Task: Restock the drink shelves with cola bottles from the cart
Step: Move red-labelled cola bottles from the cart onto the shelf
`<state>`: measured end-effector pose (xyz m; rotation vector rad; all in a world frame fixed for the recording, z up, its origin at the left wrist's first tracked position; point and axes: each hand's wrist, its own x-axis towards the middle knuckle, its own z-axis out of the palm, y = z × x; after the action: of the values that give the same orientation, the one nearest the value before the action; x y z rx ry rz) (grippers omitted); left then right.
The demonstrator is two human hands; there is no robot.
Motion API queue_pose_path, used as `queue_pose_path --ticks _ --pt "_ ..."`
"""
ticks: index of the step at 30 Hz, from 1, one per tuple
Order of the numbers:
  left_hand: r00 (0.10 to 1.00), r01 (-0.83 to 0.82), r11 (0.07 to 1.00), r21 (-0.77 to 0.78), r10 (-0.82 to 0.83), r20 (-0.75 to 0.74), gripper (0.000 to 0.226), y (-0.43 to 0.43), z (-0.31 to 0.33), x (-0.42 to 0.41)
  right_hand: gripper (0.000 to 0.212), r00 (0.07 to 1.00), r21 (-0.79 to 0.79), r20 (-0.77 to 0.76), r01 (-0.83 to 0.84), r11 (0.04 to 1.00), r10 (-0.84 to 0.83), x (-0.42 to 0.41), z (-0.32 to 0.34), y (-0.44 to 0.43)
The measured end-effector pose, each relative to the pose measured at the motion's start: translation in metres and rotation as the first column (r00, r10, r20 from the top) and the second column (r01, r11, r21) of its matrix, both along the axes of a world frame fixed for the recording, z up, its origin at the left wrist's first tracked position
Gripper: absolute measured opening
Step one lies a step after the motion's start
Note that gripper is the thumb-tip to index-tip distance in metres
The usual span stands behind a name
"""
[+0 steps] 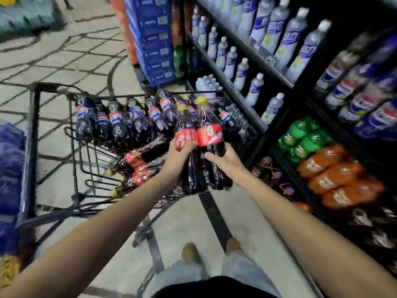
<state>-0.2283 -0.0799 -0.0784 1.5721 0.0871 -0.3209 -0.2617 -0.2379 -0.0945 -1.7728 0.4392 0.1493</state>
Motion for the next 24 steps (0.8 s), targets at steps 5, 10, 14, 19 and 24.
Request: queue_pose_path --ticks 5,10,14,19,24 --pt "0.967 0.247 0.962 -0.112 -0.252 -0.028 0.017 -0.063 0.007 -0.064 0.038 0.980 0.017 0.045 0.192 0.981 -0.193 -0.087 0.006 -0.058" --pt "0.884 0.444 0.881 -0.162 -0.460 -0.082 0.013 -0.134 0.018 -0.153 0.034 0.900 0.069 0.082 0.423 0.903 -0.428 -0.198 0.010 -0.110" --pt "0.792 0.569 0.803 -0.179 -0.593 -0.144 0.041 -0.187 0.018 -0.247 0.058 0.816 0.112 0.079 0.564 0.818 -0.573 -0.313 0.009 -0.144" --pt "0.688 0.664 0.717 -0.213 -0.697 -0.203 0.052 -0.242 0.010 -0.379 0.040 0.678 0.211 0.058 0.709 0.673 -0.733 -0.462 0.014 -0.179" --pt "0.509 0.810 0.545 -0.215 -0.836 -0.203 0.069 -0.285 0.007 -0.495 0.041 0.521 0.265 0.030 0.819 0.509 -0.853 -0.602 0.019 -0.198"
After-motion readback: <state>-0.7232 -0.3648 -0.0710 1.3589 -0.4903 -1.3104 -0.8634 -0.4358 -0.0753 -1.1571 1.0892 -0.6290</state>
